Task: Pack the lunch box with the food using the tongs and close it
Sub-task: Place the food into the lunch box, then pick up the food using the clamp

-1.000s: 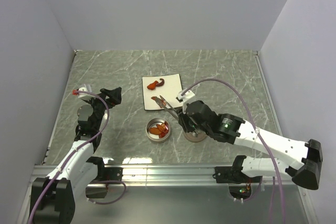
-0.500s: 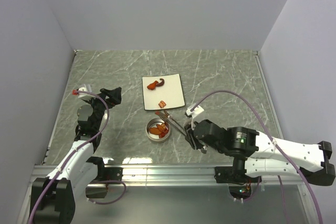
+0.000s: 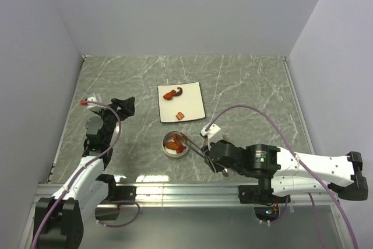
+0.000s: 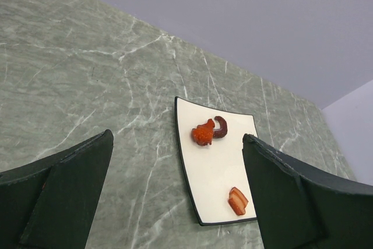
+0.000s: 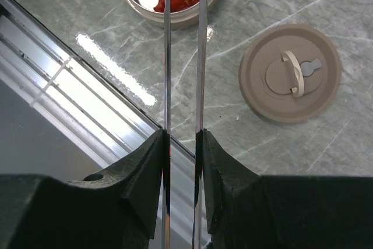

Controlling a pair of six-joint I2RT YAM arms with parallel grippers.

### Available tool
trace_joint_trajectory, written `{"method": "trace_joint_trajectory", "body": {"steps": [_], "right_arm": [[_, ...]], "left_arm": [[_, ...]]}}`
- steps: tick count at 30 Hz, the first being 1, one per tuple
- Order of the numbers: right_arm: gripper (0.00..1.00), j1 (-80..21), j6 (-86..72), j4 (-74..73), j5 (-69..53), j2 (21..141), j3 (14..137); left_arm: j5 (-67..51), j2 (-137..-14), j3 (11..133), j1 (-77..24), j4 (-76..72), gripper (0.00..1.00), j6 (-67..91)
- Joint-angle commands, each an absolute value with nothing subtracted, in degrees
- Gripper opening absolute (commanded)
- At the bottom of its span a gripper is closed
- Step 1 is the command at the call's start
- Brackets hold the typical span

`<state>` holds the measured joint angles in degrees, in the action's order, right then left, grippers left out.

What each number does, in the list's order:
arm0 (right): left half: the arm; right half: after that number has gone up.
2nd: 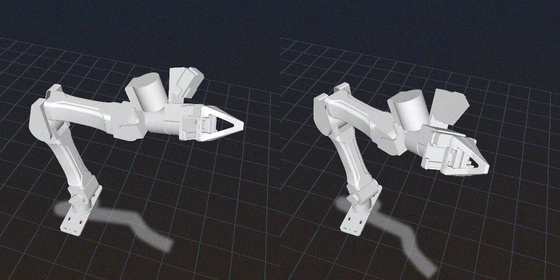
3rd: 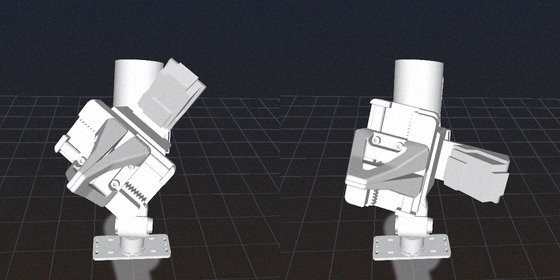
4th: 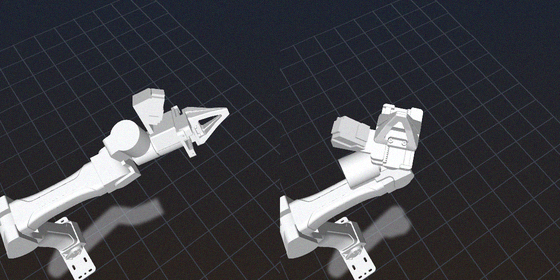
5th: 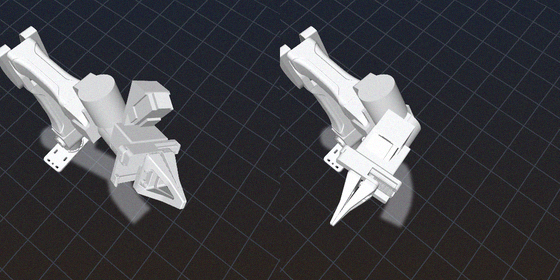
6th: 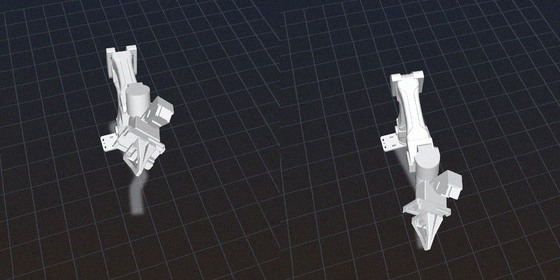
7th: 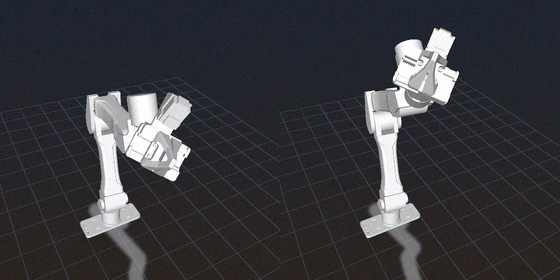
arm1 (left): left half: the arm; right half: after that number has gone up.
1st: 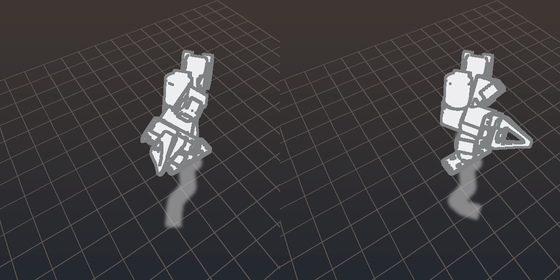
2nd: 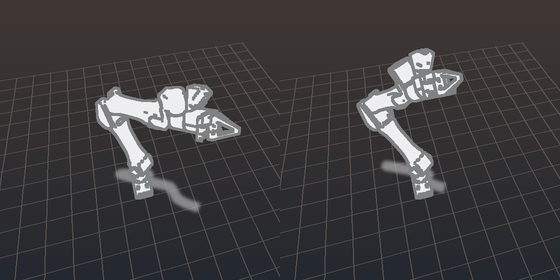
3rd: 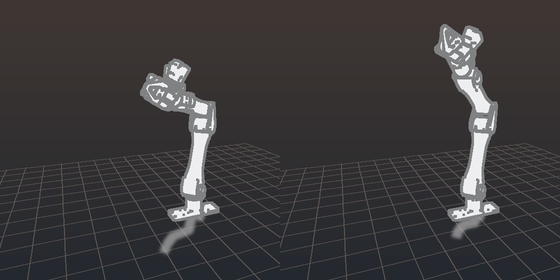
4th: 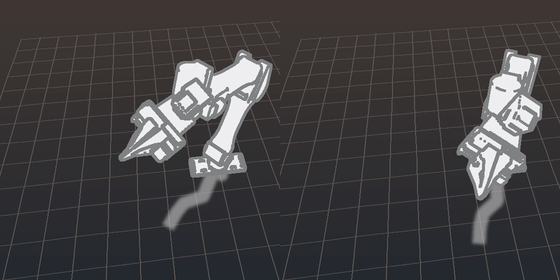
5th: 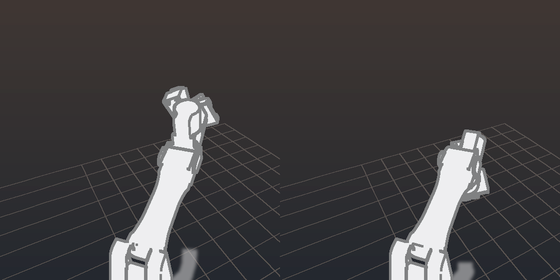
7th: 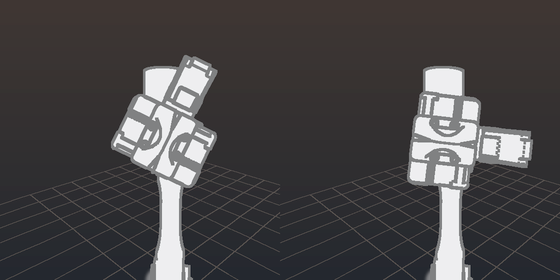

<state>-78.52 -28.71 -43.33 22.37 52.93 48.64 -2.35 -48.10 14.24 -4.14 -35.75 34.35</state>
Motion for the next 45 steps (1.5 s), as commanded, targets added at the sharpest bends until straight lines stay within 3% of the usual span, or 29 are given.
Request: {"method": "trace_joint_trajectory", "body": {"steps": [1,29,45], "right_arm": [[0.32,-79.1,-28.1,-40.4,22.9,54.5,50.0],[0.46,-79.1,-27.1,-40.7,26.5,53.4,53.0],[0.51,-79.0,-29.5,-42.7,35.9,51.8,56.8]], "left_arm": [[-3.5,-47.4,13.9,-3.9,-38.0,0.99,35.0],[-3.8,-47.6,14.1,-3.9,-38.3,0.99,35.0],[-3.8,-48.1,14.1,-3.9,-38.4,0.99,35.0]]}}
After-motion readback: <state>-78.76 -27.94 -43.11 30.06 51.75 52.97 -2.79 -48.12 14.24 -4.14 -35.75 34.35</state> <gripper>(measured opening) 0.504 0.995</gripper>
